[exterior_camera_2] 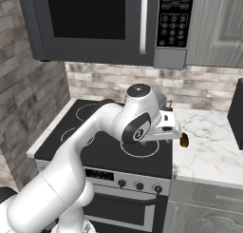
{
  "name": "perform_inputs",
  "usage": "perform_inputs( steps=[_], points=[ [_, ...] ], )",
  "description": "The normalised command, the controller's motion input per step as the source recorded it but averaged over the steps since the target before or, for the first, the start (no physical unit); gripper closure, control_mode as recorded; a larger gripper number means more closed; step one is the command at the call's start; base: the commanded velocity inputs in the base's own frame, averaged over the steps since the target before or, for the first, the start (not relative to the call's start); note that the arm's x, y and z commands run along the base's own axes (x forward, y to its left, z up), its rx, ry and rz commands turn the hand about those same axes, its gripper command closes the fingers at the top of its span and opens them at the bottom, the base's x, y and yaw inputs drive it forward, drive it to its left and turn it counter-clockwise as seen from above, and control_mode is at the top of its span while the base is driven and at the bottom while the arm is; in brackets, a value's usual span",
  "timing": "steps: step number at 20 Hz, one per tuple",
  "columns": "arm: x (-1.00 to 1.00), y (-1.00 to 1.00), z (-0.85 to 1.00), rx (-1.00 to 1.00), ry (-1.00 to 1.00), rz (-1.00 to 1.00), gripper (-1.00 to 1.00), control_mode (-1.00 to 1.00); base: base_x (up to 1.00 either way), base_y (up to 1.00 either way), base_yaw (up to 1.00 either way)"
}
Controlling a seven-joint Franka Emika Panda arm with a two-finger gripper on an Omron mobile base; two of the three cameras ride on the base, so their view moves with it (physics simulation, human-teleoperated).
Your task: Turn on the burner for the pot on the stove. Wait thirty seconds for the pot to heat up. Then add the sweet potato to the pot.
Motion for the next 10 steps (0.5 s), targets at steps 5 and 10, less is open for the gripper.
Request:
perform_inputs(
  steps=[5, 10],
  points=[
    [0.00, 0.00, 0.00, 0.00, 0.00, 0.00, -1.00, -1.00, 0.00, 0.00, 0.00],
    [0.00, 0.00, 0.00, 0.00, 0.00, 0.00, -1.00, -1.00, 0.00, 0.00, 0.00]
  ],
)
